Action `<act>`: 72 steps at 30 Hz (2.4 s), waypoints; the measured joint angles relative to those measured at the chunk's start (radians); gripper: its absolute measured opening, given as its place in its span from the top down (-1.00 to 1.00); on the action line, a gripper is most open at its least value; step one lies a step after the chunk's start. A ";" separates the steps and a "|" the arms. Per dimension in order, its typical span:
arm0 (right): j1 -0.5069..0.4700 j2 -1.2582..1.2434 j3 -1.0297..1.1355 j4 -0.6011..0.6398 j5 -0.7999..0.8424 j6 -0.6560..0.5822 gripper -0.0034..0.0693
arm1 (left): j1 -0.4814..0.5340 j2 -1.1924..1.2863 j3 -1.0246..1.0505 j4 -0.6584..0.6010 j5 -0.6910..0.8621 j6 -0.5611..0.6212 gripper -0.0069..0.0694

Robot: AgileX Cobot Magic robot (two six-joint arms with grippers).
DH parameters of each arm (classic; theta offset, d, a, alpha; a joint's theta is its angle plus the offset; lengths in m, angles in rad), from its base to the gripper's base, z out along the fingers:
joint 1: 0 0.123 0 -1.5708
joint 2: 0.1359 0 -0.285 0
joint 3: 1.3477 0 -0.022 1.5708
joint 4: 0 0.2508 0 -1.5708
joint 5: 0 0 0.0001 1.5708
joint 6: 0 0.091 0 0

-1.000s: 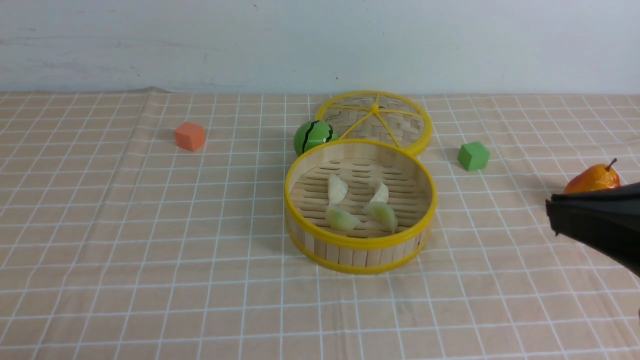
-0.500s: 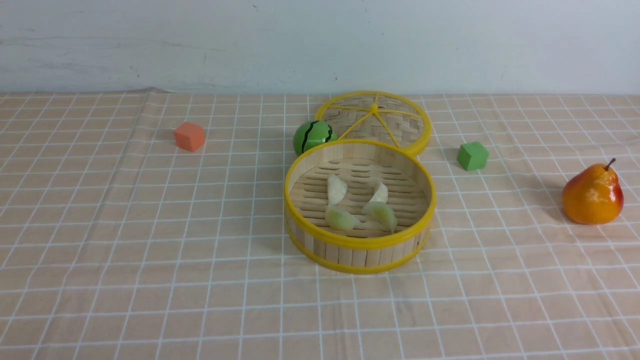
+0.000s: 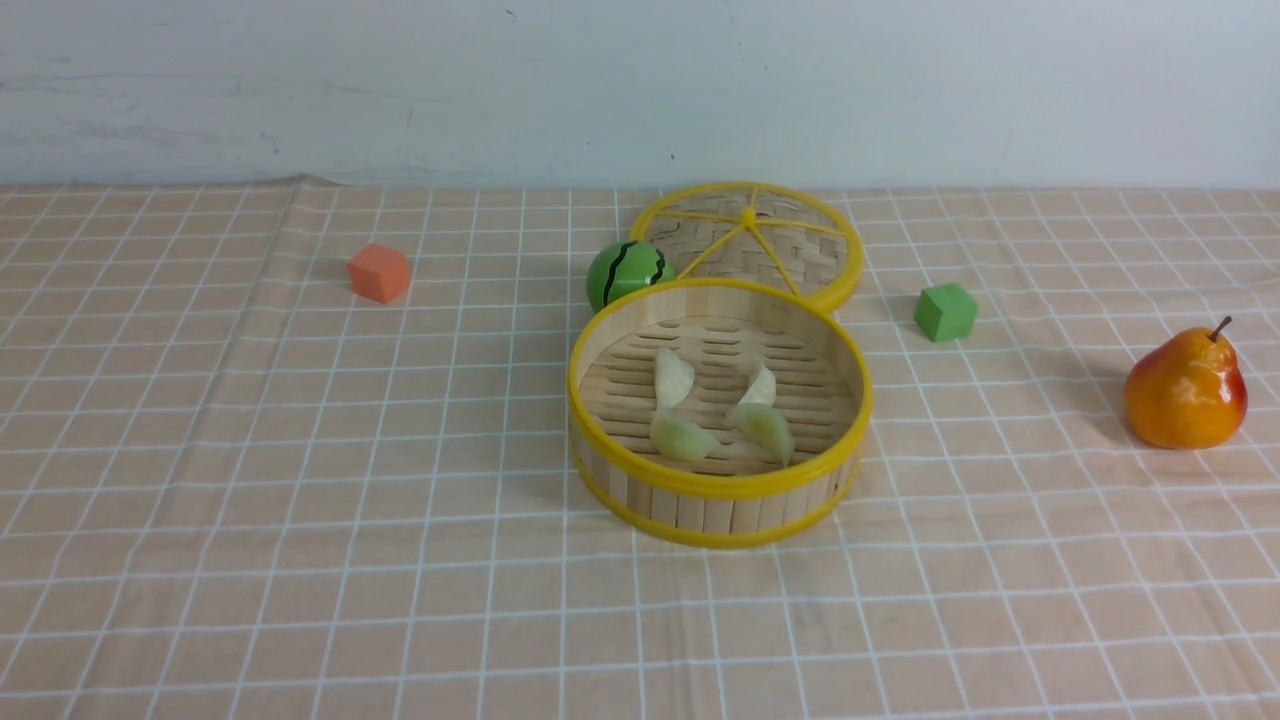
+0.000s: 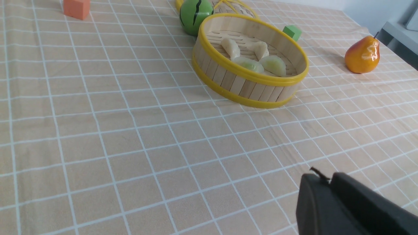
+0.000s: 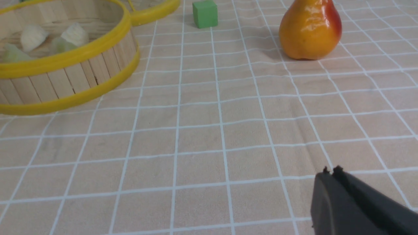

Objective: Put the dumplings into the steamer on the table with the brown tablecloth.

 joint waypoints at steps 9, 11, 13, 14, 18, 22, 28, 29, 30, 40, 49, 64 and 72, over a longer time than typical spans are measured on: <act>0.000 0.000 -0.002 0.017 0.013 0.000 0.96 | 0.000 0.000 0.000 0.000 0.000 0.000 0.67; 0.000 0.000 -0.003 0.017 0.013 0.000 0.96 | 0.000 0.000 0.000 0.000 0.000 0.000 0.67; 0.000 0.000 -0.003 0.017 0.014 0.000 0.95 | 0.000 0.000 0.000 0.000 0.000 0.000 0.67; 0.000 0.000 -0.003 0.017 0.014 0.000 0.95 | 0.000 0.000 0.000 0.000 0.000 0.000 0.67; 0.000 0.000 -0.003 0.017 0.014 0.000 0.94 | 0.000 0.000 0.000 0.000 0.000 0.000 0.67; 0.000 0.000 -0.003 0.017 0.014 0.000 0.93 | 0.000 0.000 0.000 0.000 0.000 0.000 0.67; 0.000 0.000 -0.003 0.017 0.014 0.000 0.91 | 0.000 0.000 0.008 -0.003 -0.004 0.000 0.67; 0.000 0.000 -0.003 0.017 0.014 0.000 0.91 | 0.000 0.000 0.009 -0.003 -0.006 0.000 0.67; 0.000 0.000 -0.003 0.017 0.014 0.000 0.91 | 0.000 0.000 0.023 -0.007 -0.026 0.000 0.66; 0.000 0.000 -0.003 0.018 0.015 0.000 0.90 | 0.220 0.000 0.227 0.031 -0.555 0.000 0.86; 0.000 0.000 -0.003 0.018 0.015 0.001 0.88 | 0.503 -0.018 0.407 0.033 -0.633 0.000 0.86; -0.001 0.000 -0.003 0.020 0.015 0.001 0.84 | 0.514 -0.018 0.475 0.025 -0.431 0.133 0.86; -0.001 0.000 -0.003 0.020 0.015 0.001 0.80 | 0.588 -0.018 0.475 0.010 -0.426 0.188 0.86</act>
